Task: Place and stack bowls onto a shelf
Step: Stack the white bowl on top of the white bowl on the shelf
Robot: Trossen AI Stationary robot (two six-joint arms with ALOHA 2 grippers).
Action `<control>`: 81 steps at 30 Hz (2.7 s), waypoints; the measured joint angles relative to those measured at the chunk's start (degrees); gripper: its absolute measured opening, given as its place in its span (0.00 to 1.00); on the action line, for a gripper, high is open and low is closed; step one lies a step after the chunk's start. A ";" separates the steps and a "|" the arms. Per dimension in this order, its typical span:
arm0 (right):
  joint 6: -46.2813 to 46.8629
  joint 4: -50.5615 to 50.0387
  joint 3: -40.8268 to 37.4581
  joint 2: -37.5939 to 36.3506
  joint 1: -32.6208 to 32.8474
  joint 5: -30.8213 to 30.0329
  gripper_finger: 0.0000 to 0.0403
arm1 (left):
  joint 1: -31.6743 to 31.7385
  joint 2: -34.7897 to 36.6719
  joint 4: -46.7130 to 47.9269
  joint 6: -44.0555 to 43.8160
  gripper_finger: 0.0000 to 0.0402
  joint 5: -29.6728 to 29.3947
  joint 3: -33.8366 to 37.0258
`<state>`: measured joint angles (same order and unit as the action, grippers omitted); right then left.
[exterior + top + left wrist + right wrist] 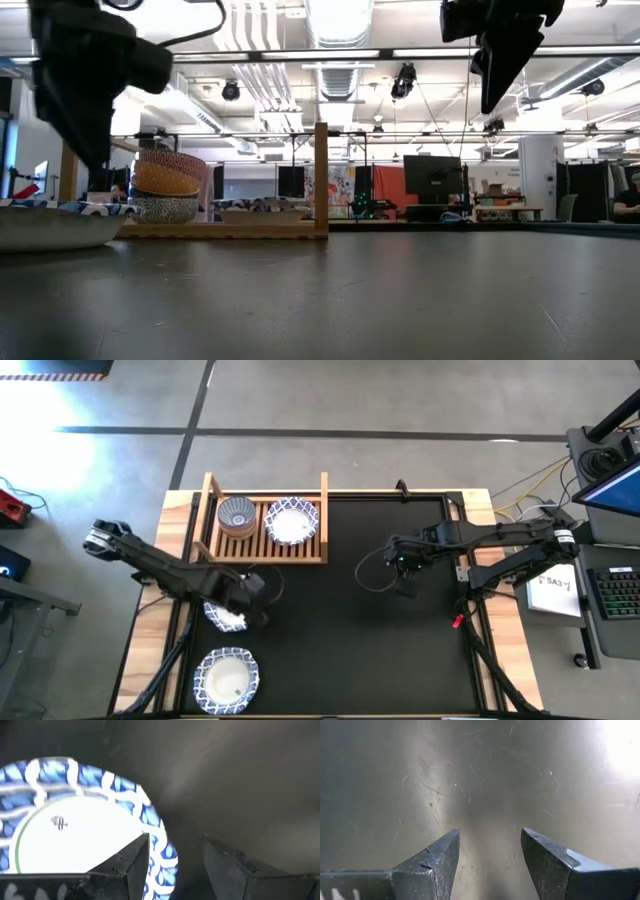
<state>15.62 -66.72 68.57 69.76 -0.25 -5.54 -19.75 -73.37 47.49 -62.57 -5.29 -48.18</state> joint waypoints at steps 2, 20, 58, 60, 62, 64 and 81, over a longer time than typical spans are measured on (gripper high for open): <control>0.37 -0.13 -0.45 0.00 0.00 0.00 0.50 | -1.85 -1.38 0.14 -1.59 0.40 -0.89 0.02; 1.45 12.22 -12.86 -15.44 0.13 -0.04 0.50 | -5.39 -11.59 0.12 -2.29 0.40 -1.98 0.00; 0.89 18.16 -23.36 -22.08 0.11 -0.44 0.50 | -5.33 -13.22 8.68 29.78 0.00 -21.43 -23.14; 0.89 18.16 -23.36 -22.08 0.11 -0.46 0.50 | -4.82 -13.22 9.58 31.94 0.00 -26.83 -23.34; 0.89 18.15 -23.36 -22.08 0.11 -0.46 0.50 | -3.84 -13.22 8.59 34.67 0.00 -32.34 -22.75; 0.89 18.16 -23.36 -22.08 0.11 -0.48 0.50 | -2.41 -13.22 7.67 37.54 0.00 -36.28 -21.59; 1.37 18.08 -23.36 -22.08 0.11 -0.48 0.50 | 19.90 -13.39 -15.71 63.22 0.00 -31.65 -11.57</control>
<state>16.99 -48.64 45.21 47.68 -0.14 -6.02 0.15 -86.75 31.78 0.64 -36.94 -59.75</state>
